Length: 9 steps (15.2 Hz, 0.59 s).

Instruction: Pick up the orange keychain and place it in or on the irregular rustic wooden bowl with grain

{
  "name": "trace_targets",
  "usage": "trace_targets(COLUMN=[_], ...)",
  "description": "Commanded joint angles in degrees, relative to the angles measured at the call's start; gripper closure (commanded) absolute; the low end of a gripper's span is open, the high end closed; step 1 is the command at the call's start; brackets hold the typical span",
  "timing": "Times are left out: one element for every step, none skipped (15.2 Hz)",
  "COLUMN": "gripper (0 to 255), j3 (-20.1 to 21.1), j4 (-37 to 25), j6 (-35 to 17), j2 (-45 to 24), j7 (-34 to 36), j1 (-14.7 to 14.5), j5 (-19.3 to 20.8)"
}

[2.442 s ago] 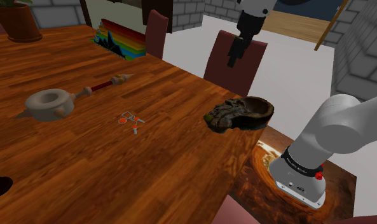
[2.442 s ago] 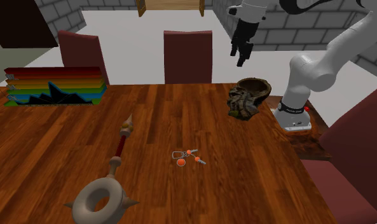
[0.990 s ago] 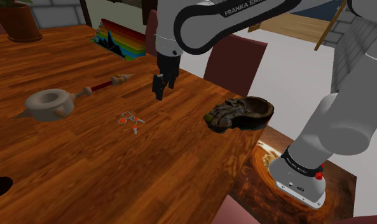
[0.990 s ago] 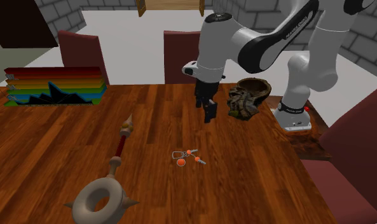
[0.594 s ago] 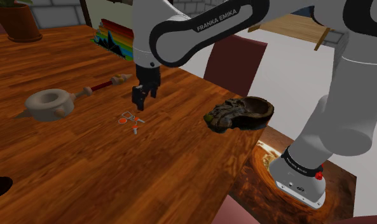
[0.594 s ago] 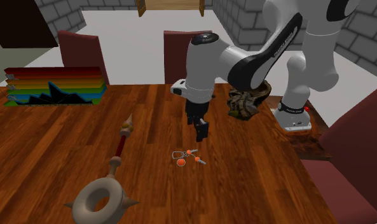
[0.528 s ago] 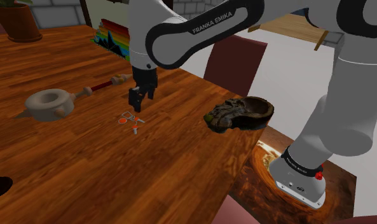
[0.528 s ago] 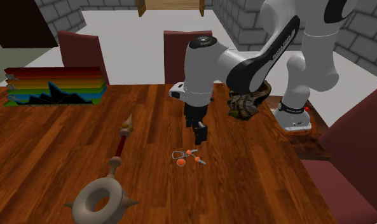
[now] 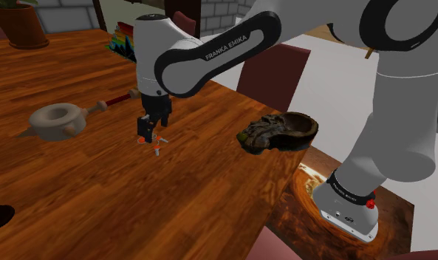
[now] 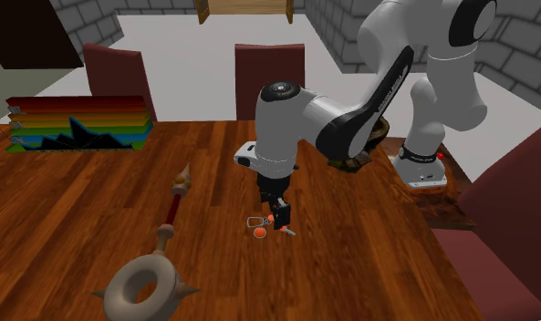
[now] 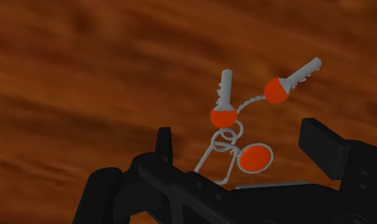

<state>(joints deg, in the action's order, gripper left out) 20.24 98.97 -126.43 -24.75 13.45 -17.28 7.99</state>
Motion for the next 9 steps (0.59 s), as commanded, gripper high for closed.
trace_targets(gripper=[0, 0, 0, 0, 0, 0, 0, 0, 0], j3=[-0.2, -0.4, -0.4, -0.4, -0.4, -0.4, -0.4, -0.4, -0.4], j4=[0.4, 0.6, 0.6, 0.6, 0.6, 0.6, 0.6, 0.6, 0.6], j6=[-1.2, -2.1, -2.1, -2.1, -2.1, -2.1, -2.1, -2.1, -2.1], j2=[-0.9, -1.6, -1.6, -1.6, -1.6, -1.6, -1.6, -1.6, -1.6], j7=[0.1, 0.3, 0.3, 0.3, 0.3, 0.3, 0.3, 0.3, 0.3], j1=[-0.1, -0.3, -0.3, -0.3, -0.3, -0.3, -0.3, -0.3, -0.3], j5=[0.4, 0.7, 0.6, 0.6, 0.7, 0.7, 0.7, 0.7, 0.7])
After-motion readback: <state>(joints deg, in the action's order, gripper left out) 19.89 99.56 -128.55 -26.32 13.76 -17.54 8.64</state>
